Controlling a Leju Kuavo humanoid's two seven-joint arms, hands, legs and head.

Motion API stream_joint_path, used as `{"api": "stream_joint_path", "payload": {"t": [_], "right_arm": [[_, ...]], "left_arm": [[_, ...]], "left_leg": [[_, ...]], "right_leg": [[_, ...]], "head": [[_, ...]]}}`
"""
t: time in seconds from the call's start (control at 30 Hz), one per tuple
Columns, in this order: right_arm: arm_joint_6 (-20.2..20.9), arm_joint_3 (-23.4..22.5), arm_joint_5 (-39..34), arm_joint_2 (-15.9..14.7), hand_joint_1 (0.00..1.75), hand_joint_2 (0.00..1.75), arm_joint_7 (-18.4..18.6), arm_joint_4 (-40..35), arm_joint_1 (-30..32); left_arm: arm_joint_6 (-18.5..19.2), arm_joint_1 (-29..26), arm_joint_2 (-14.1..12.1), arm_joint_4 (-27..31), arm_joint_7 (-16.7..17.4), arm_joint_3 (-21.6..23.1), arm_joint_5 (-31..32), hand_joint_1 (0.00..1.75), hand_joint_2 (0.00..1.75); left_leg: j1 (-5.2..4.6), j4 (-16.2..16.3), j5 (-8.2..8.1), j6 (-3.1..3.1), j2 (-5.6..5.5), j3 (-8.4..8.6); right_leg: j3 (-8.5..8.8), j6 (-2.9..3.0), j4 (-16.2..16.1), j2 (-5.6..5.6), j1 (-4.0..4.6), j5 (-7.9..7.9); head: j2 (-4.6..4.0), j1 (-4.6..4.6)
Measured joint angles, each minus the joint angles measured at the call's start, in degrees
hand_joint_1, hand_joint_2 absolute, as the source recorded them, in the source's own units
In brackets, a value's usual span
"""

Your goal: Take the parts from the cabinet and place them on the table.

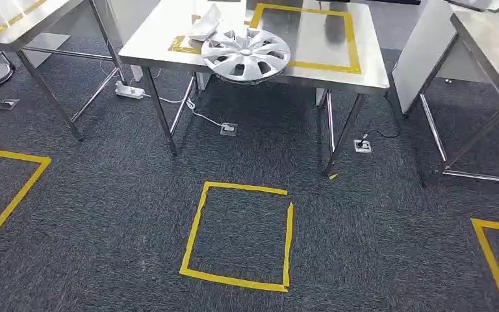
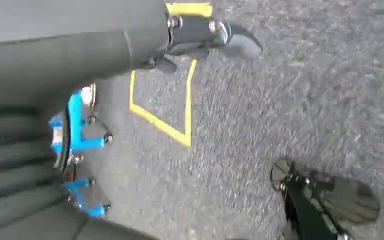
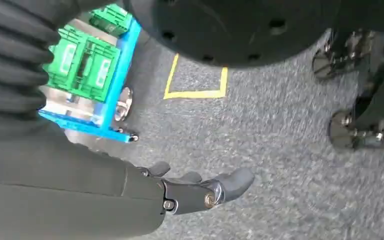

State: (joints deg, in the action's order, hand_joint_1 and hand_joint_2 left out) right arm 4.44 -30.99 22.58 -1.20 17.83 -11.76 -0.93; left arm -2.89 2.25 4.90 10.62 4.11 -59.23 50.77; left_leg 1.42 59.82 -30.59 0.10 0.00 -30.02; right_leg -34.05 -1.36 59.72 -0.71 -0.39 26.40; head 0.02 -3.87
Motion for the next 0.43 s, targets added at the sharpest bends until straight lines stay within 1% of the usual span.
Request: {"api": "stream_joint_path", "payload": {"t": [0.03, 0.07, 0.1, 0.13, 0.17, 0.2, 0.23, 0.27, 0.3, 0.33, 0.37, 0.4, 0.43], "right_arm": [[-0.2, 0.7, -0.6, 0.0, 0.00, 1.75, -0.5, -0.1, 0.2], [-0.2, 1.4, -1.1, 0.0, 0.00, 1.75, -0.9, -0.1, 0.4], [-0.3, 2.1, -1.7, 0.0, 0.00, 1.75, -1.3, -0.1, 0.7], [-0.3, 2.8, -2.2, 0.0, 0.00, 1.75, -1.7, -0.1, 1.1], [-0.4, 3.5, -2.7, 0.0, 0.00, 1.75, -2.1, -0.1, 1.8], [-0.5, 3.9, -3.1, 0.0, 0.00, 1.75, -2.4, -0.1, 2.4], [-0.6, 4.5, -3.6, 0.0, 0.00, 1.75, -2.8, -0.1, 3.0], [-0.7, 5.2, -4.1, 0.0, 0.00, 1.75, -3.1, -0.1, 3.4], [-0.9, 5.5, -4.4, 0.0, 0.00, 1.75, -3.4, 0.0, 3.9], [-0.9, 5.7, -4.7, 0.0, 0.00, 1.75, -3.6, 0.0, 4.0], [-1.2, 6.4, -5.2, -0.1, 0.00, 1.75, -4.0, 0.0, 4.3], [-1.2, 7.0, -5.7, -0.1, 0.00, 1.75, -4.5, 0.0, 4.7], [-1.2, 7.9, -6.5, -0.1, 0.00, 1.75, -5.1, 0.0, 5.1]], "left_arm": [[0.0, -0.2, -0.1, 0.4, -0.1, 1.2, -1.4, 0.00, 1.75], [0.0, -0.3, -0.3, 0.9, -0.2, 2.4, -2.6, 0.00, 1.75], [0.0, -0.4, -0.3, 1.3, -0.3, 3.7, -3.8, 0.00, 1.75], [0.0, -0.4, -0.5, 1.8, -0.3, 4.9, -5.0, 0.00, 1.75], [0.0, -0.5, -0.6, 2.3, -0.5, 6.2, -6.3, 0.00, 1.75], [0.0, -0.5, -0.7, 2.9, -0.5, 7.2, -7.3, 0.00, 1.75], [0.0, -0.4, -0.7, 3.5, -0.7, 8.5, -8.4, 0.00, 1.75], [0.1, -0.4, -0.8, 4.2, -0.7, 9.6, -9.4, 0.00, 1.75], [0.1, -0.3, -0.9, 4.6, -0.9, 10.3, -10.0, 0.00, 1.75], [0.1, -0.3, -0.9, 5.0, -0.9, 11.2, -10.7, 0.00, 0.00], [0.2, -0.2, -1.0, 5.4, -0.9, 12.4, -11.8, 0.00, 0.00], [0.2, -0.2, -1.1, 6.0, -1.2, 13.3, -12.9, 0.00, 0.00], [0.5, -0.4, -1.2, 6.6, -1.3, 14.9, -14.5, 0.00, 0.00]], "left_leg": [[-0.01, 0.0, 0.25, 0.41, -0.02, -0.24], [-0.11, 0.0, 0.51, 0.79, -0.01, -0.47], [-0.27, 0.1, 0.76, 1.01, -0.03, -0.85], [-0.43, 0.1, 0.99, 1.11, -0.01, -1.21], [-0.59, 0.1, 1.18, 1.12, -0.02, -1.46], [-0.78, 0.1, 1.28, 1.13, -0.04, -1.55], [-0.95, 0.1, 1.35, 1.13, -0.13, -1.53], [-1.12, 0.1, 1.38, 1.09, -0.13, -1.44], [-1.28, 0.1, 1.41, 1.06, -0.13, -1.34], [-1.09, 0.0, 1.48, 0.96, -0.01, -1.38], [-1.31, 0.0, 1.69, 0.47, 0.25, -1.56], [-1.01, -0.1, 1.86, 0.17, 0.40, -1.72], [-0.92, -0.3, 2.00, -0.06, 0.40, -1.70]], "right_leg": [[-1.07, -0.27, 2.2, 0.13, -0.03, 2.09], [-2.85, -0.49, 6.2, 0.23, -0.06, 4.74], [-4.84, -0.67, 10.8, 0.25, -0.06, 7.05], [-6.47, -0.68, 14.8, 0.26, -0.04, 8.65], [-7.16, -0.51, 17.0, 0.28, 0.02, 8.97], [-6.37, -0.20, 16.0, 0.31, 0.14, 7.92], [-4.34, 0.28, 12.7, 0.39, 0.34, 5.96], [-1.62, 0.88, 8.0, 0.45, 0.62, 3.60], [1.26, 1.67, 2.6, 0.55, 1.05, 1.39], [2.86, 2.68, -0.4, 0.59, 1.32, 2.27], [2.77, 2.86, -1.1, 0.46, 1.61, 2.04], [2.58, 2.94, -1.1, 0.54, 1.89, 1.93], [2.57, 2.98, -1.1, 0.54, 1.99, 1.93]], "head": [[0.00, -0.11], [0.00, -0.17], [0.00, -0.17], [0.00, -0.17], [0.00, -0.17], [0.00, -0.18], [0.00, -0.20], [0.00, -0.20], [0.00, -0.20], [0.00, -0.22], [0.00, 0.09], [0.00, -0.04], [0.00, -0.04]]}}
